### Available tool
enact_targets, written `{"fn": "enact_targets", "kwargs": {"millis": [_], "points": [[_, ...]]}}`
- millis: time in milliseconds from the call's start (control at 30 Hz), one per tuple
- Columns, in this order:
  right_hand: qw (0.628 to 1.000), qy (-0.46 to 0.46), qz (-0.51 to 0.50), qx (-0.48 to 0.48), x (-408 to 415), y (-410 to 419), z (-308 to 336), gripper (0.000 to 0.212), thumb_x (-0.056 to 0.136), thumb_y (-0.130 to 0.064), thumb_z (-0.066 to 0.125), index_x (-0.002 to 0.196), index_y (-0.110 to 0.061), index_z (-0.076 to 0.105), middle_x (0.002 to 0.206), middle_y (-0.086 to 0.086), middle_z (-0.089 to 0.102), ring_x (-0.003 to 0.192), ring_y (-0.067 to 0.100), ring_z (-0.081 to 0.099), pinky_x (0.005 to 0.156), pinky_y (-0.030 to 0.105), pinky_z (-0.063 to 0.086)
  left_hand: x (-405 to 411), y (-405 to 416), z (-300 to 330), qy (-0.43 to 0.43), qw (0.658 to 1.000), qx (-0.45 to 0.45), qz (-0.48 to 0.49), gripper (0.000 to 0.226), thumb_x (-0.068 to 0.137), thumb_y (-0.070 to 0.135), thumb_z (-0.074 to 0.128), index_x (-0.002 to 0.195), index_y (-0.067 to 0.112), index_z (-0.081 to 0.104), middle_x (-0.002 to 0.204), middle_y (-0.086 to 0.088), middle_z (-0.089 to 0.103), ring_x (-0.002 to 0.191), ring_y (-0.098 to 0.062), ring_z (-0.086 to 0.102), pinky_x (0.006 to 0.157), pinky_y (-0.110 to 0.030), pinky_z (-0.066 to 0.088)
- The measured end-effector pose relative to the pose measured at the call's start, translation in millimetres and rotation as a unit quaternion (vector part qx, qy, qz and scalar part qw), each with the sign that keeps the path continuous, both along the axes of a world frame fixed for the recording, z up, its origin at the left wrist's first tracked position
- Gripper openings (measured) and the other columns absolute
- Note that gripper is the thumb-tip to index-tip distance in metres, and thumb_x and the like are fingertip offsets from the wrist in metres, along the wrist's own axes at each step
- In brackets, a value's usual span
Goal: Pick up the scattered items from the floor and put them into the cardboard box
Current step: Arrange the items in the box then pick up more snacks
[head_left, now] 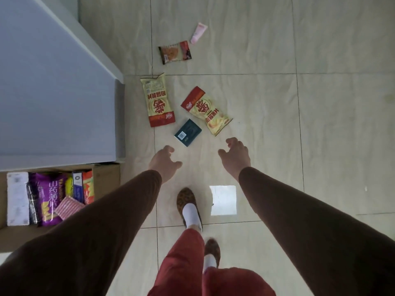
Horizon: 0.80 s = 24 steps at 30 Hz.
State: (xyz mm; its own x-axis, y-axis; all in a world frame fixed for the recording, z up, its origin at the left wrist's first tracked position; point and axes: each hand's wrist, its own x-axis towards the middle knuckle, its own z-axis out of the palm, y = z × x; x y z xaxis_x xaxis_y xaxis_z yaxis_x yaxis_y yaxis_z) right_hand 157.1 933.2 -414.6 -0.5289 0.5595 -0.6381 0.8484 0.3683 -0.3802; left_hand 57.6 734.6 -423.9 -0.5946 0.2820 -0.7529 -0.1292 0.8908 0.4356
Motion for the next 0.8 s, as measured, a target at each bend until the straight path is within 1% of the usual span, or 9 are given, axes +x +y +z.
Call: {"fn": "enact_targets", "kwargs": {"millis": [100, 233, 333, 400, 467, 567, 667, 733, 800], "points": [[1.000, -0.011, -0.005, -0.006, -39, 31, -21, 0.049, 0.095, -0.026, 0.055, 0.142, -0.014, 0.047, 0.138, 0.006, 0.055, 0.128, 0.026, 0.047, 0.102, 0.039, 0.042, -31, 25, -16, -0.012, 1.000, -0.013, -0.001, 0.055, 0.091, 0.027, 0.070, 0.140, 0.017, 0.047, 0.136, -0.008, 0.057, 0.120, -0.024, 0.056, 0.090, -0.028, 0.042], [0.999, -0.026, 0.022, -0.011, -84, 63, -61, 0.048, 0.093, -0.024, 0.056, 0.140, -0.013, 0.050, 0.135, 0.009, 0.057, 0.125, 0.030, 0.050, 0.099, 0.039, 0.044, -64, 55, -43, -0.020, 0.999, -0.035, -0.003, 0.059, 0.088, 0.028, 0.072, 0.139, 0.017, 0.047, 0.134, -0.008, 0.058, 0.119, -0.025, 0.057, 0.095, -0.032, 0.044], [0.998, -0.039, 0.047, -0.027, -115, 78, -102, 0.047, 0.094, -0.025, 0.056, 0.140, -0.013, 0.050, 0.135, 0.010, 0.058, 0.124, 0.031, 0.051, 0.101, 0.042, 0.047, -83, 73, -73, -0.033, 0.998, -0.047, 0.010, 0.057, 0.087, 0.025, 0.073, 0.137, 0.016, 0.047, 0.133, -0.008, 0.059, 0.117, -0.025, 0.058, 0.091, -0.030, 0.045], [0.995, -0.050, 0.082, -0.031, -134, 87, -133, 0.047, 0.097, -0.026, 0.054, 0.141, -0.012, 0.048, 0.137, 0.011, 0.055, 0.125, 0.031, 0.050, 0.104, 0.043, 0.046, -96, 83, -99, -0.037, 0.998, -0.054, 0.022, 0.055, 0.086, 0.022, 0.075, 0.134, 0.015, 0.048, 0.131, -0.009, 0.060, 0.116, -0.025, 0.059, 0.089, -0.029, 0.045], [0.992, -0.059, 0.111, -0.025, -154, 97, -162, 0.045, 0.098, -0.025, 0.054, 0.140, -0.010, 0.045, 0.136, 0.013, 0.054, 0.125, 0.032, 0.050, 0.104, 0.042, 0.044, -108, 92, -128, -0.040, 0.996, -0.066, 0.035, 0.060, 0.085, 0.023, 0.076, 0.135, 0.014, 0.046, 0.134, -0.009, 0.059, 0.119, -0.026, 0.059, 0.093, -0.031, 0.046], [0.989, -0.067, 0.128, -0.016, -178, 109, -203, 0.043, 0.097, -0.024, 0.056, 0.136, -0.009, 0.046, 0.131, 0.013, 0.054, 0.121, 0.031, 0.052, 0.101, 0.042, 0.044, -121, 101, -172, -0.045, 0.994, -0.083, 0.051, 0.076, 0.081, 0.028, 0.081, 0.144, 0.016, 0.039, 0.141, -0.008, 0.054, 0.129, -0.026, 0.053, 0.105, -0.038, 0.045], [0.989, -0.079, 0.126, -0.002, -195, 120, -243, 0.049, 0.094, -0.023, 0.061, 0.138, -0.011, 0.043, 0.133, 0.011, 0.051, 0.123, 0.030, 0.048, 0.100, 0.042, 0.044, -126, 109, -220, -0.042, 0.993, -0.112, 0.012, 0.087, 0.078, 0.037, 0.082, 0.147, 0.018, 0.034, 0.144, -0.006, 0.049, 0.133, -0.025, 0.048, 0.110, -0.042, 0.043], [0.986, -0.089, 0.137, 0.024, -201, 127, -267, 0.059, 0.091, -0.029, 0.068, 0.140, -0.010, 0.040, 0.134, 0.011, 0.048, 0.125, 0.031, 0.046, 0.100, 0.043, 0.045, -127, 112, -250, -0.034, 0.989, -0.136, -0.040, 0.091, 0.075, 0.043, 0.083, 0.147, 0.018, 0.033, 0.142, -0.007, 0.049, 0.131, -0.026, 0.049, 0.107, -0.045, 0.046], [0.983, -0.105, 0.141, 0.048, -205, 131, -290, 0.072, 0.086, -0.038, 0.074, 0.140, -0.008, 0.038, 0.133, 0.012, 0.047, 0.124, 0.032, 0.047, 0.098, 0.045, 0.047, -125, 112, -276, -0.035, 0.985, -0.150, -0.075, 0.091, 0.072, 0.046, 0.083, 0.143, 0.019, 0.034, 0.134, -0.008, 0.052, 0.124, -0.028, 0.053, 0.100, -0.048, 0.050]]}}
